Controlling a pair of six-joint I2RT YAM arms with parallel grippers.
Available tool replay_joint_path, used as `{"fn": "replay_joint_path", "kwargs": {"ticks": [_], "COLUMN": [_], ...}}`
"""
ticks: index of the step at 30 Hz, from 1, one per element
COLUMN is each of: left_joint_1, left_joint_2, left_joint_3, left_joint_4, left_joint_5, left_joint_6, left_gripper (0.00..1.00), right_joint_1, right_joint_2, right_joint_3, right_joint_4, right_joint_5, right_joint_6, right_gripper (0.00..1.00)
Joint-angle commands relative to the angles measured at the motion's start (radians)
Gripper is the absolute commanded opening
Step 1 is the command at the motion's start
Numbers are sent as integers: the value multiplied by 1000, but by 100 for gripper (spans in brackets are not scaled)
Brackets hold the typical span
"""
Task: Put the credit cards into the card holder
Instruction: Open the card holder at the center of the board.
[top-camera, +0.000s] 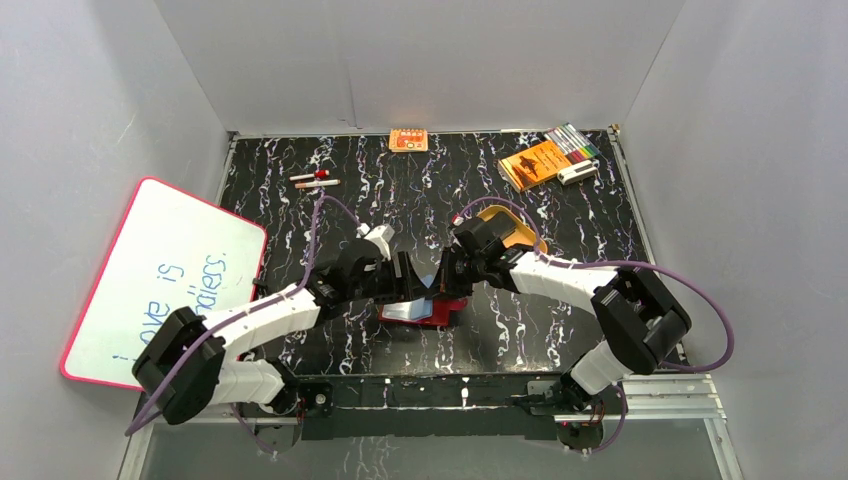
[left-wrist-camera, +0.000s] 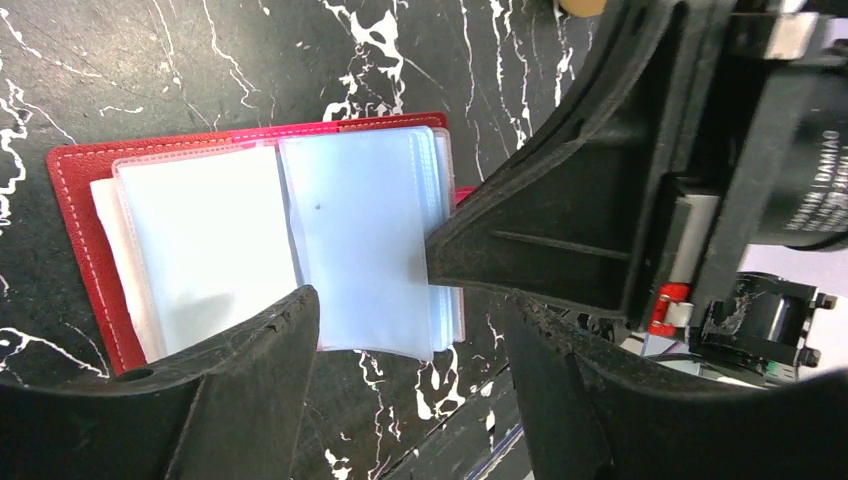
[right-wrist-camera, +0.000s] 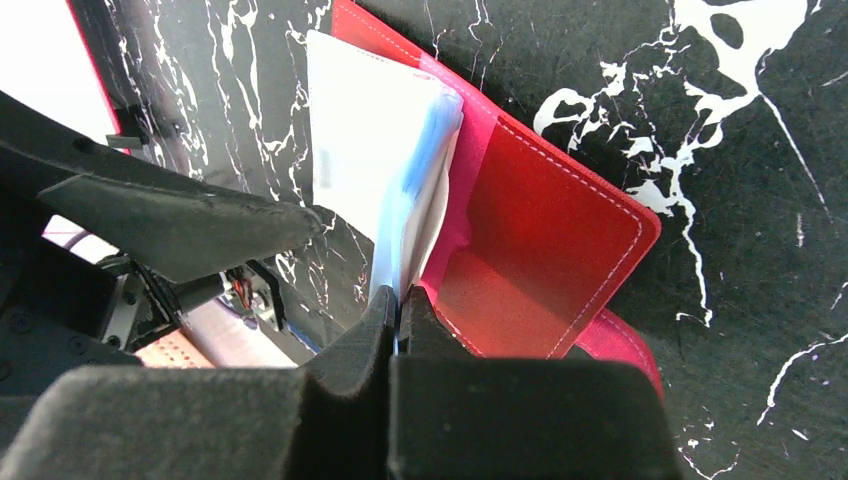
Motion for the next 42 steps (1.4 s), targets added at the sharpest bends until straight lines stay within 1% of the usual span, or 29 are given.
{"fn": "replay_joint_path", "kwargs": {"ticks": [1,9,18,21,25,29,31,35,37,39,42], "left_joint_1": [0,-8,-60,-66,-70,-69,-69,-69,-69,-68,-69], "left_joint_2": [-91,-2,91,108,127,116,107,91,83,80,96], "left_joint_3": [5,53,130,141,144,128,125,126,129,131,137], "left_joint_4": [-56,-96,-179,-191,-223,-233,-234,-232,-228,-227,-242], "left_joint_5": [-38,-12,-92,-112,-154,-205,-209,-197,-190,-191,-211], "left_joint_6": [46,113,170,175,172,154,146,132,128,127,128], "left_gripper": [66,65,61,55,40,34,35,47,52,53,53], "right_joint_1": [3,3,3,3,4,3,2,4,4,3,3], "right_joint_2": [-37,-45,-53,-54,-61,-72,-74,-77,-77,-78,-80], "right_joint_3": [-1,5,8,6,0,-6,-9,-15,-16,-18,-19], "right_joint_4": [33,34,28,28,27,22,20,15,12,12,12], "right_joint_5": [-7,-10,-9,-10,-7,0,1,9,13,14,16], "right_joint_6": [17,16,13,12,13,10,9,5,3,4,1], "right_gripper": [0,0,0,0,0,0,0,0,0,0,0]}}
